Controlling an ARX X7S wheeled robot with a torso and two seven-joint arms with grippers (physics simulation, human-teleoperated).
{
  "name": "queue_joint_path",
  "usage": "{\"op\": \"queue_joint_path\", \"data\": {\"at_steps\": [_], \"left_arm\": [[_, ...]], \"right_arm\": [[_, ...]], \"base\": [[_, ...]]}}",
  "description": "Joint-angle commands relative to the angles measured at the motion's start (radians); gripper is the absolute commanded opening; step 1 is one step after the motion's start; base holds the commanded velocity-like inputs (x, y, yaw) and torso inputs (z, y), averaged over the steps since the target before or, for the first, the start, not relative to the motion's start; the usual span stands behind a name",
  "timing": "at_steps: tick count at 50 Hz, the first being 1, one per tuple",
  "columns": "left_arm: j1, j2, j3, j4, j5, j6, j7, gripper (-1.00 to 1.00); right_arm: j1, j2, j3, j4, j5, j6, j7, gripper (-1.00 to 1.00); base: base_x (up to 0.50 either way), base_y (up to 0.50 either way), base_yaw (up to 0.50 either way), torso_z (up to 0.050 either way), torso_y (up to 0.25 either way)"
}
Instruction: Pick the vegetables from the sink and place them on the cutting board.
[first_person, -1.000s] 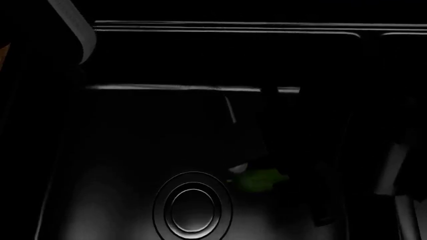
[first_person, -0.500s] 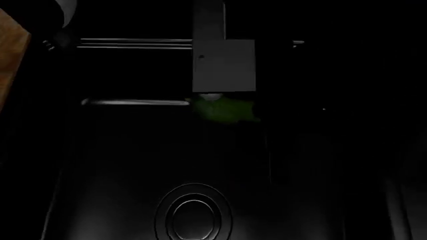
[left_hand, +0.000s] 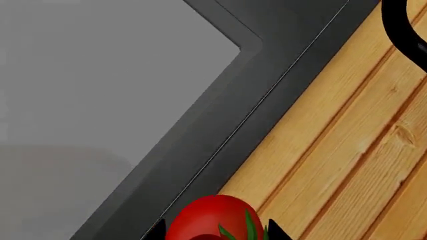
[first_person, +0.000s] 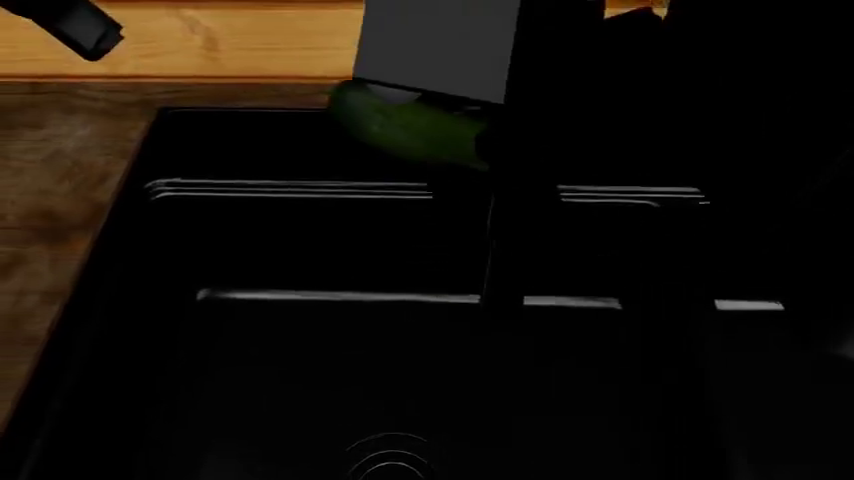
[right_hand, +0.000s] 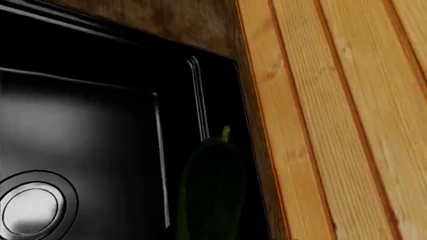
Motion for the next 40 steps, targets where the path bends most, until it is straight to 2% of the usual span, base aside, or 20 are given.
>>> {"op": "queue_joint_path", "data": {"at_steps": [1, 3, 14, 22, 26, 30, 34, 35, 40], "left_arm": [[0.04, 0.018, -0.063, 0.065, -0.008, -0.069, -0.027, -1.0], [0.033, 0.017, -0.067, 0.064, -0.011, -0.074, -0.023, -1.0], [0.01, 0.026, -0.064, 0.047, -0.011, -0.074, -0.02, -1.0], [0.065, 0.057, -0.107, 0.022, -0.016, -0.043, -0.06, -1.0], [0.081, 0.077, -0.136, -0.02, 0.006, 0.001, -0.109, -1.0], [0.08, 0.093, -0.172, -0.041, -0.006, 0.021, -0.115, -1.0], [0.11, 0.089, -0.18, -0.067, -0.004, 0.107, -0.119, -1.0], [0.121, 0.086, -0.178, -0.065, -0.002, 0.109, -0.123, -1.0], [0.133, 0.065, -0.163, -0.021, 0.009, 0.107, -0.124, -1.0]], "right_arm": [[-0.022, 0.0, 0.132, -0.104, 0.047, 0.086, 0.135, -1.0], [-0.016, 0.01, 0.109, -0.129, 0.039, 0.112, 0.13, -1.0], [-0.006, 0.008, 0.155, -0.132, 0.072, 0.14, 0.17, -1.0], [-0.059, -0.014, 0.279, -0.135, 0.159, 0.187, 0.361, -1.0], [-0.083, -0.043, 0.395, -0.075, 0.218, 0.199, 0.503, -1.0], [-0.096, -0.071, 0.493, 0.001, 0.218, 0.179, 0.656, -1.0], [-0.065, -0.084, 0.475, 0.019, 0.177, 0.238, 0.734, -1.0], [-0.061, -0.065, 0.417, -0.021, 0.144, 0.246, 0.707, -1.0], [-0.062, -0.054, 0.427, -0.077, 0.19, 0.282, 0.703, -1.0]], "base": [[0.21, 0.0, -0.01, 0.0, 0.25], [0.11, 0.0, -0.01, 0.0, 0.25], [-0.5, 0.08, 0.0, 0.0, 0.25], [-0.5, 0.06, 0.0, 0.0, 0.25], [-0.5, 0.0, 0.0, 0.0, 0.25], [-0.37, 0.0, 0.0, 0.0, 0.0], [0.0, 0.0, 0.0, 0.0, 0.0], [0.0, 0.0, 0.0, 0.0, 0.0], [0.0, 0.0, 0.0, 0.0, 0.0]]}}
